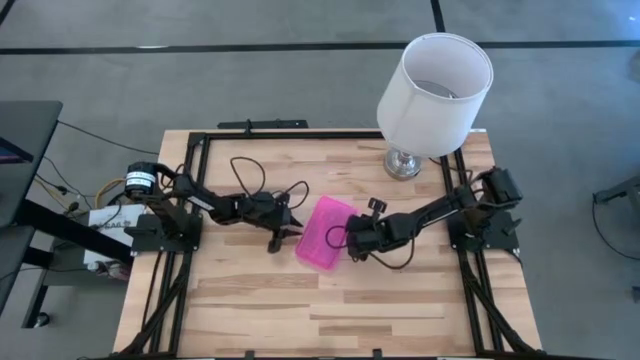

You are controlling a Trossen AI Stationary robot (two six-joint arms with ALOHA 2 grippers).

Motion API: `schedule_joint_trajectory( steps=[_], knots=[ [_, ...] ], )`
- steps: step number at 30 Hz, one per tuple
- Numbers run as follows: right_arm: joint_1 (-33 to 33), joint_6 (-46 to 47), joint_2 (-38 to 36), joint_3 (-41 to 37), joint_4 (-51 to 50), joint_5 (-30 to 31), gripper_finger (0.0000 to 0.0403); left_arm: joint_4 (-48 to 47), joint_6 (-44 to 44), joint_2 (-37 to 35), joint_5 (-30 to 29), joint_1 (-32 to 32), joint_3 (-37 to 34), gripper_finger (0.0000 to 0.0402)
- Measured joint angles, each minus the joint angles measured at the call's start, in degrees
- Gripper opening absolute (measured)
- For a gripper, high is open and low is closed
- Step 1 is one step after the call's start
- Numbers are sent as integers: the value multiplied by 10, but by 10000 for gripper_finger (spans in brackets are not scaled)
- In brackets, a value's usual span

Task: Pick & place school supplies into a supply box
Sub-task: Close the pink supply box

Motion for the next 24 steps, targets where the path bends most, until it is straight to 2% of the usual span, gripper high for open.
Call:
schedule_joint_trajectory(
  steps=[6,17,24],
  knots=[
    [-30,-10,0,-20,16,-1,3,-1,-8,0,44,-19,0,114],
    [-47,-105,0,-20,114,-1,3,-17,-4,0,66,-59,18,114],
    [-47,-111,0,-20,119,-13,3,-56,-1,0,59,-72,35,114]
  ],
)
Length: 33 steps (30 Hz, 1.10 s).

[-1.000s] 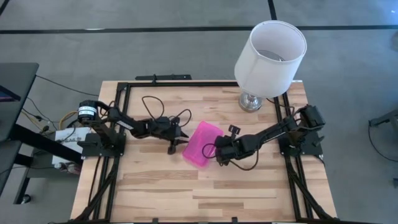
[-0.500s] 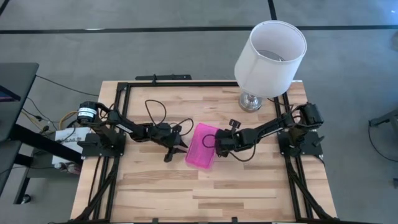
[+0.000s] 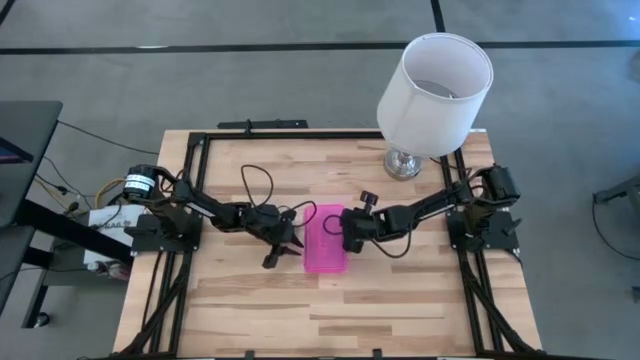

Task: Pick & place school supplies into a supply box
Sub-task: Close the pink supply box

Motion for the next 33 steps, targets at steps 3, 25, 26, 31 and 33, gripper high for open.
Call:
schedule_joint_trajectory(
  steps=[3,25,26,31,33],
  knots=[
    [0,1,0,0,2,-13,3,-17,0,0,-32,1,0,114],
    [10,11,0,0,0,-52,3,-35,6,0,-170,2,0,114],
    [11,11,0,0,0,-53,3,-31,6,0,-172,2,0,114],
    [11,11,0,0,0,-65,3,-16,6,0,-176,2,0,114],
    [11,11,0,0,0,-65,3,-16,6,0,-176,2,0,114]
  ],
)
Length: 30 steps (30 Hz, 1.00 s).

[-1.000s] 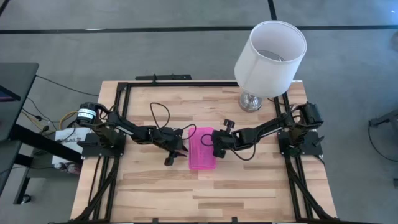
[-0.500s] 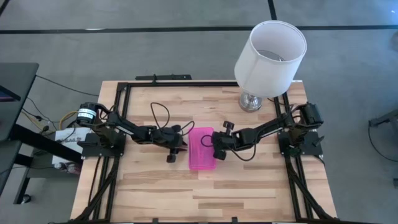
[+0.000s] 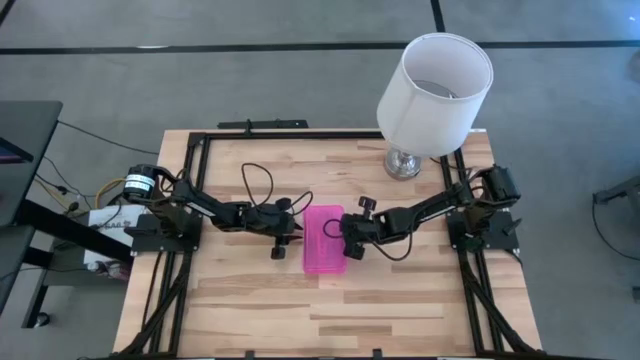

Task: Pick & place school supplies into a supply box
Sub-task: Close the pink supply box

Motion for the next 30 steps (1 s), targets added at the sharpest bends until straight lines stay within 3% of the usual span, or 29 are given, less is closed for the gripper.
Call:
schedule_joint_trajectory(
  steps=[30],
  knots=[
    [-2,-5,0,0,3,17,3,-5,9,0,0,0,0,114]
  ],
)
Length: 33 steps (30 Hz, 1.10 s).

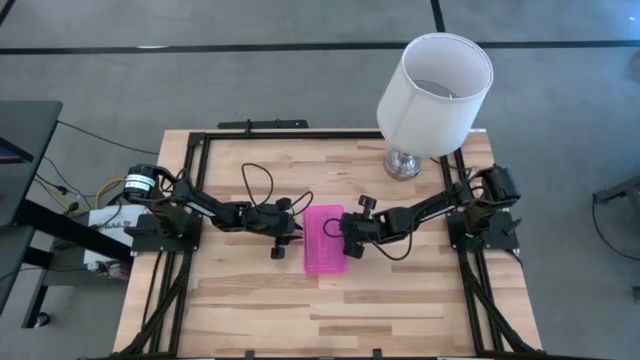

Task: Pick & place school supplies into a supply box
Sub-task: Close the pink supply box

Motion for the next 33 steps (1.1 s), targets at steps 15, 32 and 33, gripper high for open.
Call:
schedule_joint_trajectory(
  steps=[15,32,33],
  knots=[
    [0,0,0,0,4,-4,3,-9,0,0,0,10,0,114],
    [0,-1,0,0,6,-17,3,-9,-4,0,0,10,0,114],
    [0,-1,0,0,6,-17,3,-9,-4,0,1,10,0,114]
  ],
)
